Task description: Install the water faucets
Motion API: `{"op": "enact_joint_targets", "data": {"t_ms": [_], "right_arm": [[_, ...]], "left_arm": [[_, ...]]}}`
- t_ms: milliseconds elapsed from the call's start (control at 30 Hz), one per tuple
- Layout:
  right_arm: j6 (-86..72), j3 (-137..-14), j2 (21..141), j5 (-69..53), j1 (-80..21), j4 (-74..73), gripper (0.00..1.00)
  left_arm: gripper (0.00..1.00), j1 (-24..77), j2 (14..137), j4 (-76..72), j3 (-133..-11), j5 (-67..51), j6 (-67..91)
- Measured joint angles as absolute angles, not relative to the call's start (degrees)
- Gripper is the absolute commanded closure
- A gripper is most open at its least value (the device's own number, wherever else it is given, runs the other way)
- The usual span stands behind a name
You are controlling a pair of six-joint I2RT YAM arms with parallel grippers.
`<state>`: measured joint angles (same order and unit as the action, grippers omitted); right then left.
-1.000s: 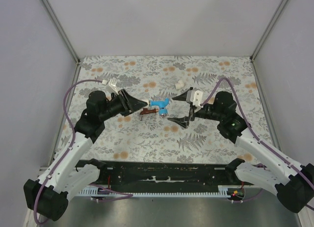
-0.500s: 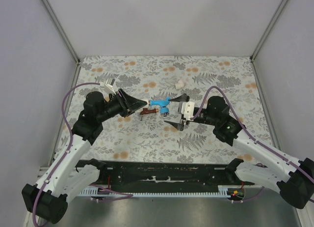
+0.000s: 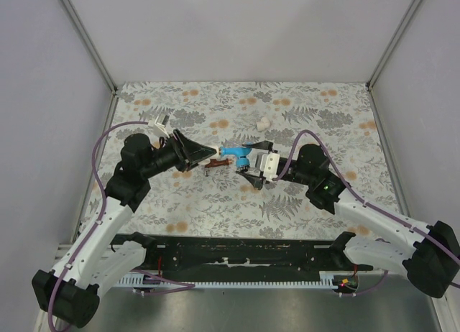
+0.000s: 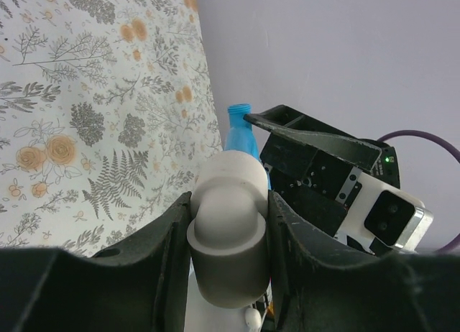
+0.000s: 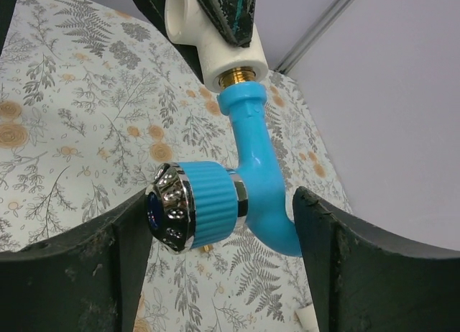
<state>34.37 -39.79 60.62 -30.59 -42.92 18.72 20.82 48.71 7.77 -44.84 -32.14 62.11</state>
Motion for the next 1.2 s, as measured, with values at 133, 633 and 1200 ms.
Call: {"op": "enact_joint_targets", "data": {"t_ms": [133,633,1200], "right_arm": [[34.68,-39.75,61.73,-30.24,-42.98,21.45,0.37],[22.74,-43.68,62.26,-34.48,-42.85,13.98,0.98],[-18.48,-55.77,69.8,-53.06,-33.32,5.02,0.96]], "left_arm": [[0.98,20.58,48.71,6.81,-44.84,-32.73,63.07],[0.98,20.32,46.81,6.31,-44.86,-37.43,37.01],[0.98,20.69,34.87,5.78,-40.58,-46.83,-0.97]]}}
